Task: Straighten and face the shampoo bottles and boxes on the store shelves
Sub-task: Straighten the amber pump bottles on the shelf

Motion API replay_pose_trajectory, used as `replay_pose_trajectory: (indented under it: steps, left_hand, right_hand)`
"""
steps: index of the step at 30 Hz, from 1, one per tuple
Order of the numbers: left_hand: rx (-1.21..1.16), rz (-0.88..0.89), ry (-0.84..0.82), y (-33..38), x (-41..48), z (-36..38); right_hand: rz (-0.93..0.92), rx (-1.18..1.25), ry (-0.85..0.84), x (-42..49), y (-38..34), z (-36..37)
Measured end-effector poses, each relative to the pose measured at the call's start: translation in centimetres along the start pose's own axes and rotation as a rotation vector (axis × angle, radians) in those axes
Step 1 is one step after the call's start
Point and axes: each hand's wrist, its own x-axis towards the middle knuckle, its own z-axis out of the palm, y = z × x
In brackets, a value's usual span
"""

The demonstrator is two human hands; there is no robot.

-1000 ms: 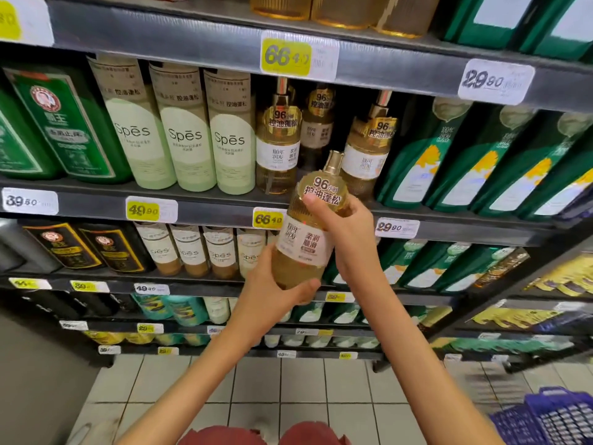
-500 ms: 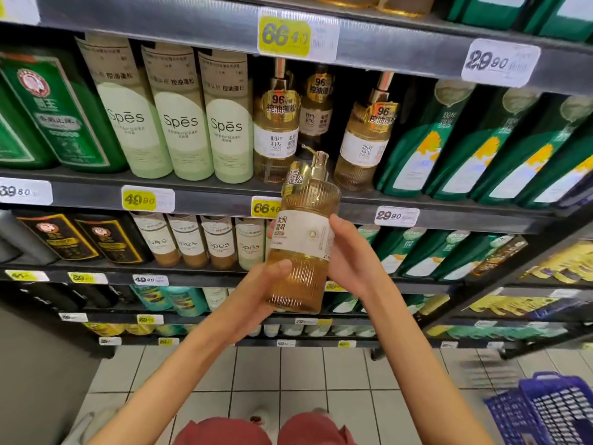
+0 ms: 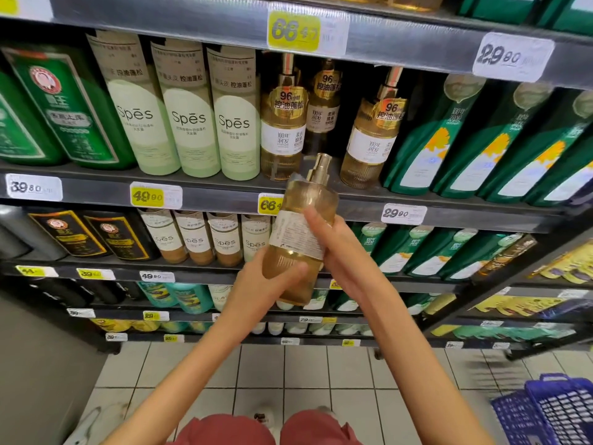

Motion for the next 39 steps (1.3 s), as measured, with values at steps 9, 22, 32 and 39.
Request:
replay_pose_trajectory:
  steps: [9, 22, 32, 39]
  left_hand:
    - [-0.709, -0.206, -0.520, -0.7, 0.2, -2.1]
    - [-0.580, -0.179, -0.320, -0.9, 0.4, -1.4]
    - [-0.433, -0.124, -0.443, -1.1, 1.3, -3.0]
    - [-0.315, -0.103, -0.296, -2.1, 1.7, -1.8]
  right_hand:
    - [-0.025, 0.471, -0.352, 0.1, 0.1, -1.1]
    - [0.066, 0.072, -0.151, 0.5, 0.2, -0.1]
    - [-0.029, 0.215, -0.100, -0.2, 1.1, 0.3]
    - [0.001, -0.050, -0.128, -0.6, 3.6, -0.3]
